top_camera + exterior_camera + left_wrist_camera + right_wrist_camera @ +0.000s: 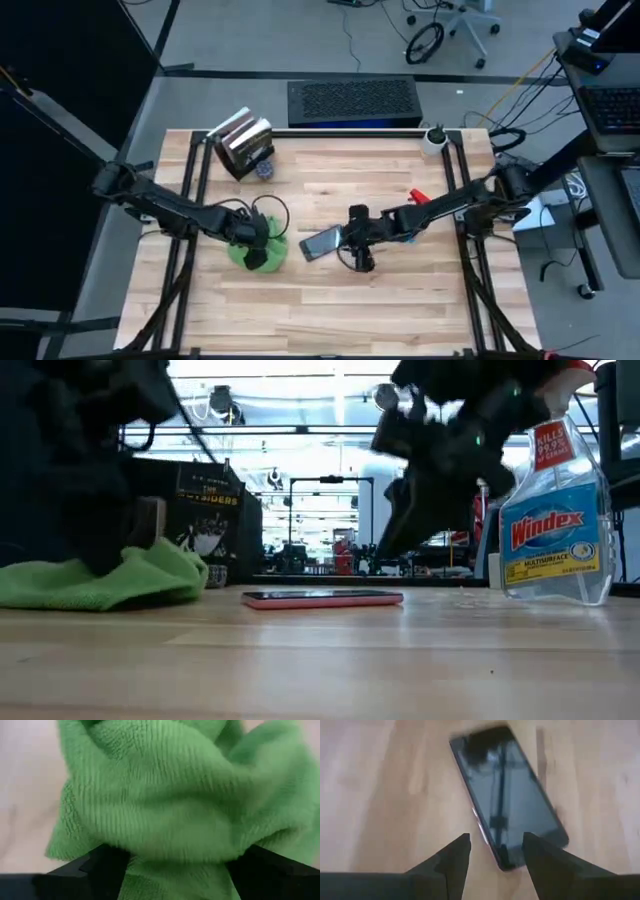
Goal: Apply microfiber cloth
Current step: Wipe the front of the pink cellphone with the green microfiber cloth
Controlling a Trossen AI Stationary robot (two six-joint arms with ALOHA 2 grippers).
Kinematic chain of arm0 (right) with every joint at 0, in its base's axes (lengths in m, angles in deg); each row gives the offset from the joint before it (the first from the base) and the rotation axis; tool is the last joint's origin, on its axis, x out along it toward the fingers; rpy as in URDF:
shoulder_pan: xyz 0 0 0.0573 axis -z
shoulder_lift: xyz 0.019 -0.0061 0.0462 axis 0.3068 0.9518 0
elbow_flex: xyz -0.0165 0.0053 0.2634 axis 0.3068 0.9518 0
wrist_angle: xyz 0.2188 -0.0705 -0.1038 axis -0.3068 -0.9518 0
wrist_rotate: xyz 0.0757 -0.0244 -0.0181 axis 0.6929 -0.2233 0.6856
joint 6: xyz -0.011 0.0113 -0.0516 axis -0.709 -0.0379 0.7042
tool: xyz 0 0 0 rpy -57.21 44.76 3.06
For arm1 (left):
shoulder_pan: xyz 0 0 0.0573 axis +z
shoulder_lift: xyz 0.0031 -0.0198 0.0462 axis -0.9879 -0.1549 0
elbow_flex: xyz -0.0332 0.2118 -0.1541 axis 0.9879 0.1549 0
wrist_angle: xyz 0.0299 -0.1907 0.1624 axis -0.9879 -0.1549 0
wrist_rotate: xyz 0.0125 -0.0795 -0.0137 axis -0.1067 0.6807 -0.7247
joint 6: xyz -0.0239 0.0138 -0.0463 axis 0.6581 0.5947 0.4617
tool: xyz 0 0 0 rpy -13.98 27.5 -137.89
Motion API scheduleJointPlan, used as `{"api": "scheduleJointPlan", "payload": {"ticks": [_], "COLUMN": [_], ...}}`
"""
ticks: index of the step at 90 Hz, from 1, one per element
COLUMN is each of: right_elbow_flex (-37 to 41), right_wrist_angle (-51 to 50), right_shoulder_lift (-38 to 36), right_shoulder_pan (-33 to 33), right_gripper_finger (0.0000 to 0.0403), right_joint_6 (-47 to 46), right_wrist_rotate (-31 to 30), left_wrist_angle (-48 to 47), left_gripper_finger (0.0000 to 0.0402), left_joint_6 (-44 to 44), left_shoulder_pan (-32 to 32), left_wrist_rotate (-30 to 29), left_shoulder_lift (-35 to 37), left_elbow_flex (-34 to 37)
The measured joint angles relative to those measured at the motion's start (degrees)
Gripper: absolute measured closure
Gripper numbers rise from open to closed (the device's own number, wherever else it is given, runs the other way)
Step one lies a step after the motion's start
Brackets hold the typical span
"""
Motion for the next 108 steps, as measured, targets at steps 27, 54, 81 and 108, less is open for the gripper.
{"api": "scheduleJointPlan", "payload": {"ticks": [27, 54, 81, 108], "right_elbow_flex": [0.0, 0.0, 0.0, -0.1], "right_wrist_angle": [-0.2, -5.4, -4.8, 1.5], "right_shoulder_lift": [1.0, 1.0, 1.9, 5.9], "right_shoulder_pan": [1.7, 1.9, 1.9, 1.9], "right_gripper_finger": [0.0236, 0.0236, 0.0236, 0.0236], "right_joint_6": [3.1, 3.9, 4.1, 4.8], "right_wrist_rotate": [-4.5, -4.3, -4.0, -2.9], "left_wrist_angle": [8.4, -1.8, 2.6, 22.6], "left_gripper_finger": [0.0376, 0.0396, 0.0398, 0.0399], "left_joint_6": [-2.4, -4.0, -16.8, -26.0], "left_shoulder_pan": [-0.4, -3.4, -3.2, 1.9], "left_wrist_rotate": [-2.3, -0.3, -9.2, -8.0], "left_shoulder_lift": [-2.7, 0.3, 1.9, -11.9], "left_elbow_flex": [1.6, -7.1, -17.0, -16.9]}}
